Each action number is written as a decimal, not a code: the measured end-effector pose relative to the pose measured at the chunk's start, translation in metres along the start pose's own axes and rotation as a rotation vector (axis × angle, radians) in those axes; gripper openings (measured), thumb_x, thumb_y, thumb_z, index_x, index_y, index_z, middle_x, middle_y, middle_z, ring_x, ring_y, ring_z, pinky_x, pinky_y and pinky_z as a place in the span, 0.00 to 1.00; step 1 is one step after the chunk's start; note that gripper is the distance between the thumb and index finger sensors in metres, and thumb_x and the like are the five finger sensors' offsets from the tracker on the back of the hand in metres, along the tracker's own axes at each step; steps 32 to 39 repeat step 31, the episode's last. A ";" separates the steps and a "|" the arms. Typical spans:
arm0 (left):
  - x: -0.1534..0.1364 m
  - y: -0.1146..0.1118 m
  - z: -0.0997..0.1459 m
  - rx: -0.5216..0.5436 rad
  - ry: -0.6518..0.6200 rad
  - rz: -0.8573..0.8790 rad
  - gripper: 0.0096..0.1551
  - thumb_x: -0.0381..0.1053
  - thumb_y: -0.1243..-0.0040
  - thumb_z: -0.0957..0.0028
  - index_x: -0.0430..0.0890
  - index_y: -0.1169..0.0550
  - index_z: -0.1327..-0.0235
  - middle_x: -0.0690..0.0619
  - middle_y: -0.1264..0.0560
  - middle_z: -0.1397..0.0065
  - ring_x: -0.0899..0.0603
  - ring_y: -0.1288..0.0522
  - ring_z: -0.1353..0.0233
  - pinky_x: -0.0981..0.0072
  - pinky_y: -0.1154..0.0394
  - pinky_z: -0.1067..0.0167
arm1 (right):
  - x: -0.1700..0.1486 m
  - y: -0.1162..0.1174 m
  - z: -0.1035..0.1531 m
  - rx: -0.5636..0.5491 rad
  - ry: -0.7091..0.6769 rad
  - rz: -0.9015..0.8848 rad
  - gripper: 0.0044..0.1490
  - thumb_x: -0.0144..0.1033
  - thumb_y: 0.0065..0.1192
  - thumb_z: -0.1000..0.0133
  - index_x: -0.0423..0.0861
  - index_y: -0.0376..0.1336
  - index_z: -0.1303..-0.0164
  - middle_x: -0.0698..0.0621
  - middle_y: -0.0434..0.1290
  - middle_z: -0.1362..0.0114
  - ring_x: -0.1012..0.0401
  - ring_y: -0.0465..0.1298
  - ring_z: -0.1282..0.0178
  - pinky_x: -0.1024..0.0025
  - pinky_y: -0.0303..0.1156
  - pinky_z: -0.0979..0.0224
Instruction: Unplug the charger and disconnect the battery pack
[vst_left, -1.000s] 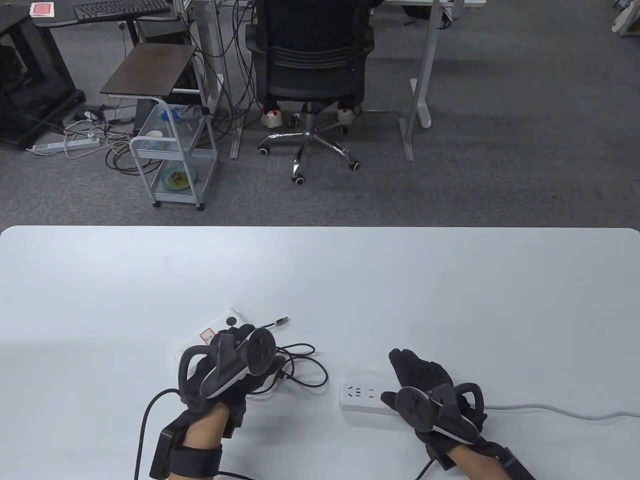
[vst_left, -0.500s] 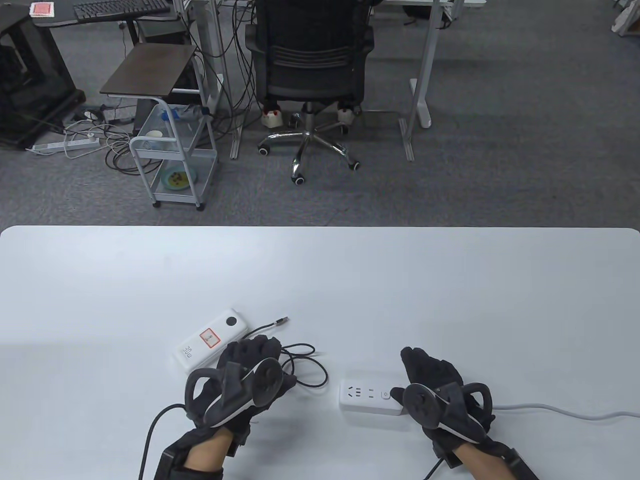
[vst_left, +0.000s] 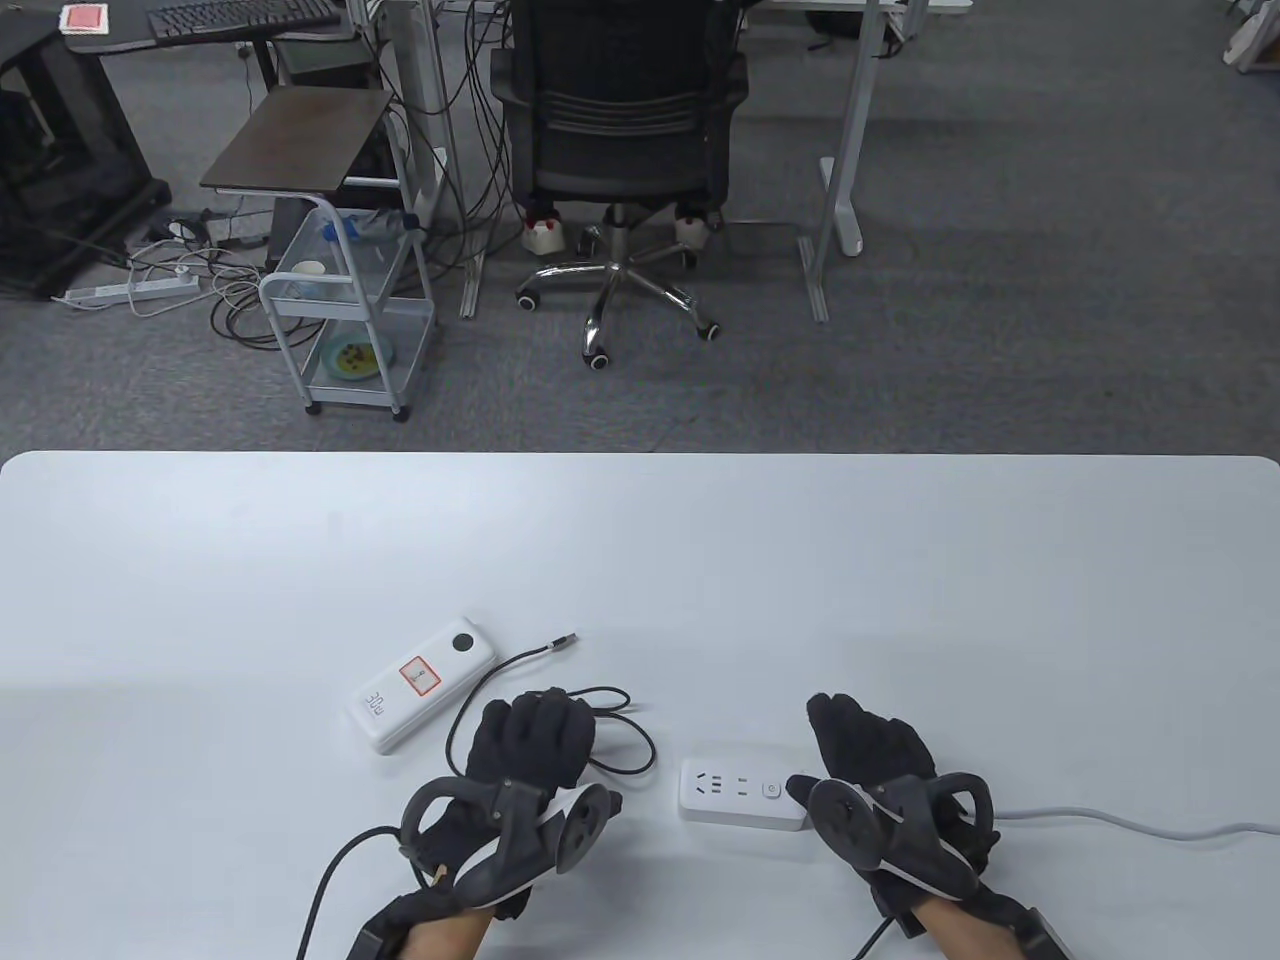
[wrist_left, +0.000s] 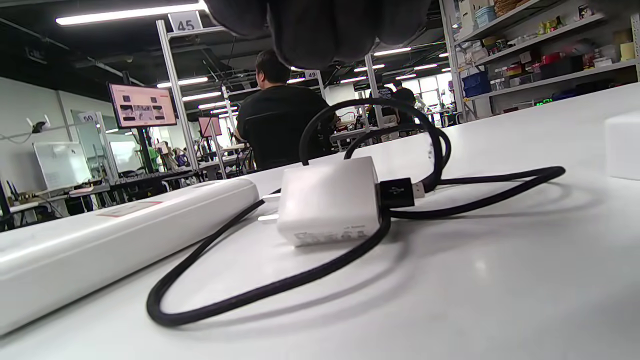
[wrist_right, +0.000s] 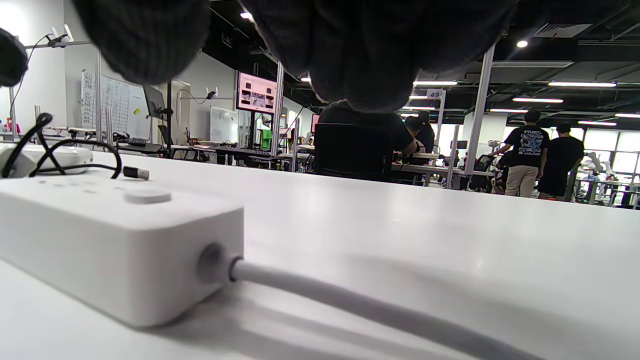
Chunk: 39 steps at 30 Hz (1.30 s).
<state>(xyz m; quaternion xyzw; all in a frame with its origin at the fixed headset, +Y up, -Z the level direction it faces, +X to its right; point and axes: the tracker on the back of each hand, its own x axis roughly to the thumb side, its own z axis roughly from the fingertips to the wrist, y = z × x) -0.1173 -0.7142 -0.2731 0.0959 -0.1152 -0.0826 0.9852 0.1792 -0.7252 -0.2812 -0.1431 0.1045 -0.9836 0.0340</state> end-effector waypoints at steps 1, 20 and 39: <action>-0.003 0.000 0.000 0.004 0.006 0.017 0.55 0.85 0.51 0.61 0.59 0.34 0.19 0.57 0.34 0.14 0.44 0.28 0.16 0.49 0.34 0.17 | 0.001 0.001 0.000 0.002 -0.005 0.004 0.50 0.60 0.54 0.49 0.44 0.54 0.20 0.40 0.64 0.18 0.46 0.72 0.28 0.45 0.65 0.25; -0.009 -0.002 -0.001 -0.023 0.030 0.032 0.54 0.83 0.51 0.58 0.58 0.34 0.19 0.56 0.35 0.14 0.45 0.29 0.15 0.50 0.35 0.16 | 0.010 0.010 0.000 0.041 -0.050 0.060 0.50 0.60 0.54 0.49 0.43 0.55 0.20 0.41 0.65 0.18 0.46 0.73 0.28 0.45 0.66 0.26; -0.014 -0.005 -0.001 -0.054 0.051 0.020 0.53 0.83 0.49 0.59 0.57 0.32 0.21 0.56 0.34 0.14 0.44 0.28 0.16 0.50 0.34 0.17 | 0.013 0.010 0.001 0.054 -0.076 0.077 0.50 0.60 0.54 0.49 0.44 0.55 0.20 0.41 0.65 0.18 0.46 0.73 0.28 0.45 0.66 0.26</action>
